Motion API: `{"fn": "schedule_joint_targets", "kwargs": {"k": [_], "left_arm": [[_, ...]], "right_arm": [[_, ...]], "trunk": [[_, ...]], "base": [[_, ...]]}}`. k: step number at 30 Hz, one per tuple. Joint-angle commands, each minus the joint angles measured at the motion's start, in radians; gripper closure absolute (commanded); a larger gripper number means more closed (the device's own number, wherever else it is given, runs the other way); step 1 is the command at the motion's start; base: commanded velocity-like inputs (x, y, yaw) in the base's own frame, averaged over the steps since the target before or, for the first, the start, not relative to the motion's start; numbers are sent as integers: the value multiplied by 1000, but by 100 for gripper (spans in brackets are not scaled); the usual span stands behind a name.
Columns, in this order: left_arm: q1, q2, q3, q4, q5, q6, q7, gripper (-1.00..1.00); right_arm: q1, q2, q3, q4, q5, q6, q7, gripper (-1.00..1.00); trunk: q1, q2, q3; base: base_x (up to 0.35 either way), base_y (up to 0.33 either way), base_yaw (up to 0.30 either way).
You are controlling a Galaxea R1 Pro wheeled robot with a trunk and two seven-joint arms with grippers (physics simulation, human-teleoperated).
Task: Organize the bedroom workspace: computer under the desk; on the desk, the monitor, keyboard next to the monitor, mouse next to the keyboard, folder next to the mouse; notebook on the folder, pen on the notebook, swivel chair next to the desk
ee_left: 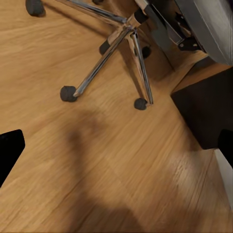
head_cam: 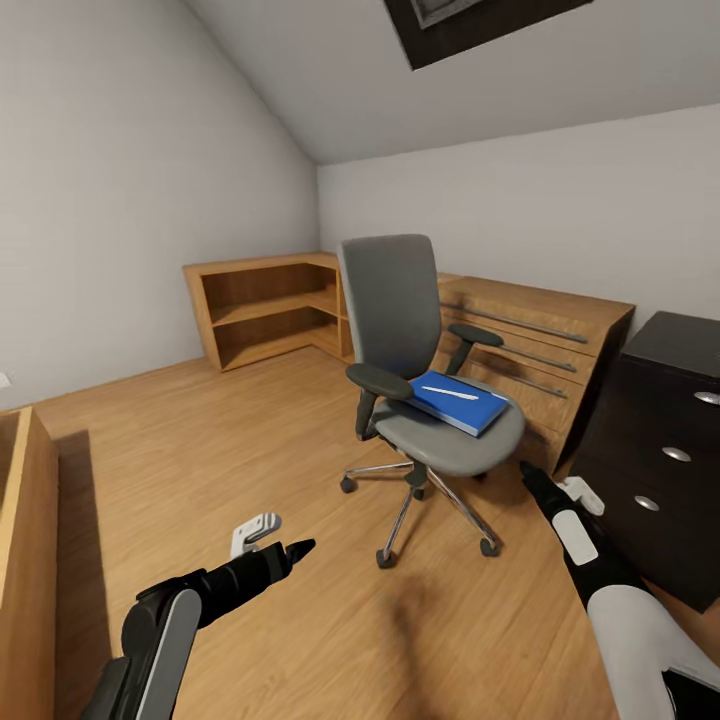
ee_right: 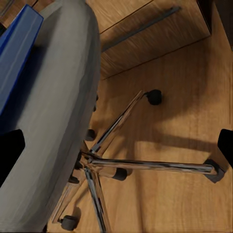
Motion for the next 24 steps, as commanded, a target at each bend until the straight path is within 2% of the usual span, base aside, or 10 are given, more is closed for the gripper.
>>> {"fn": "schedule_joint_targets", "kwargs": {"k": [1, 9, 12, 13, 14, 17, 19, 21, 24], "left_arm": [[-1, -1, 2, 0, -8, 5, -10, -100], [-1, -1, -7, 6, -9, 6, -6, -100], [-1, -1, -23, 66, -40, 4, 18, -100], [-1, -1, -28, 149, -80, -28, 32, -100], [-1, 0, -29, 181, -98, -53, 34, -100], [-1, 1, -29, 275, -166, -136, 38, -100], [-1, 2, -28, 312, -198, -175, 39, -100], [-1, 5, -26, 348, -224, -221, 40, -100], [-1, 12, -26, 393, -237, -268, 42, -100]], "right_arm": [[4, 0, -2, -2, -5, 5, -1, -100], [55, 0, -2, -1, 20, 0, 2, -100], [118, 2, 0, 3, 38, -74, 3, -100], [179, 13, 1, 15, 123, -168, 3, -100], [188, 17, 1, 21, 140, -183, 3, -100], [225, 43, 1, 83, 233, -287, 2, -100], [235, 50, 1, 134, 267, -359, 2, -100], [241, 55, 1, 223, 304, -468, 2, -100], [244, 60, 2, 335, 337, -606, 3, -100]], "trunk": [[-1, 0, 3], [-9, 11, 33], [-20, 32, 42], [-24, 39, 45], [-28, 46, 49], [-40, 67, 58], [-47, 81, 64], [-55, 95, 71], [-66, 116, 80]], "base": [[0, 0, 0], [0, 0, 0], [0, 0, 0], [0, 0, 0], [0, 0, 0], [0, 0, 0], [0, 0, 0], [0, 0, 0], [0, 0, 0]]}}
